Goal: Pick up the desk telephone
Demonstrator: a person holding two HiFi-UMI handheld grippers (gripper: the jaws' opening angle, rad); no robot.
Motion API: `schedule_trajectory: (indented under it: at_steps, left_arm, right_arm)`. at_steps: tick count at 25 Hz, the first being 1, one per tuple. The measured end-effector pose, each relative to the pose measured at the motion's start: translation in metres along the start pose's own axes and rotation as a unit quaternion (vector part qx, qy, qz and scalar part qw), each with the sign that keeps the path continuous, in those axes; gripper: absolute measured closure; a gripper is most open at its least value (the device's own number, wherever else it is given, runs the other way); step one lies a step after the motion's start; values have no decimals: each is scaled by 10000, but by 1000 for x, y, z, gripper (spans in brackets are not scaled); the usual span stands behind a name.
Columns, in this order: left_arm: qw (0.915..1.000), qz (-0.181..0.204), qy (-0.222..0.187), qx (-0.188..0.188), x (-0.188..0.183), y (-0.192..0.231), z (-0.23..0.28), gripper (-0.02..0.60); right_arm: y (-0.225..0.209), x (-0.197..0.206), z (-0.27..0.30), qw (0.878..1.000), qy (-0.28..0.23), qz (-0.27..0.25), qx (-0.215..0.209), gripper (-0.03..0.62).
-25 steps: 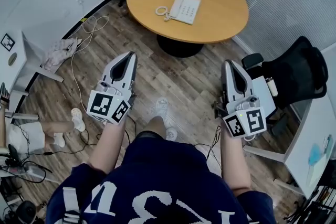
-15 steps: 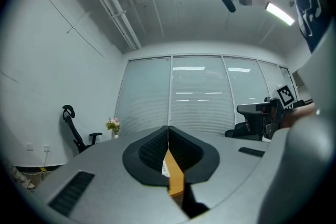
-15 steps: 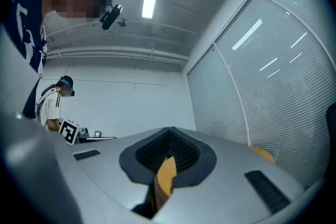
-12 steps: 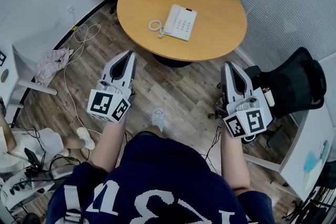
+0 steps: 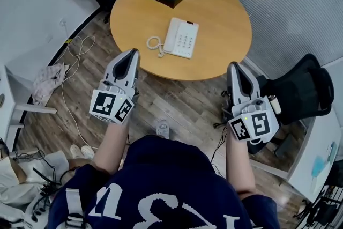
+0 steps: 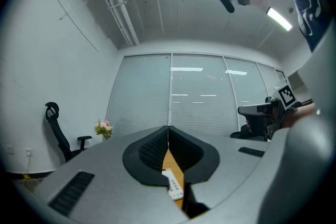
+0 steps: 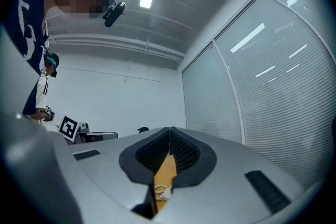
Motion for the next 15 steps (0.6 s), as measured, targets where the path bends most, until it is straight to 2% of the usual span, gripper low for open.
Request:
schedule_trajectory:
  at_steps: [10,15]
  left_arm:
    - [9994,-192,193,195,24,20,41,566]
    - [9994,-238,243,86,37,26,62,566]
  right_arm:
    - [-17,14,36,9997,255,-10,66,566]
    - [-35,24,57,9994,346,-13,-31,566]
Point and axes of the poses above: the fingertips, and each gripper's own axes: z forward along the fingers, y to its left, x out of its underside, the point moved 5 cm from there along -z, backward along the fingers, and after that the axes turned 2 degrees about z, right-handed, at the moved point
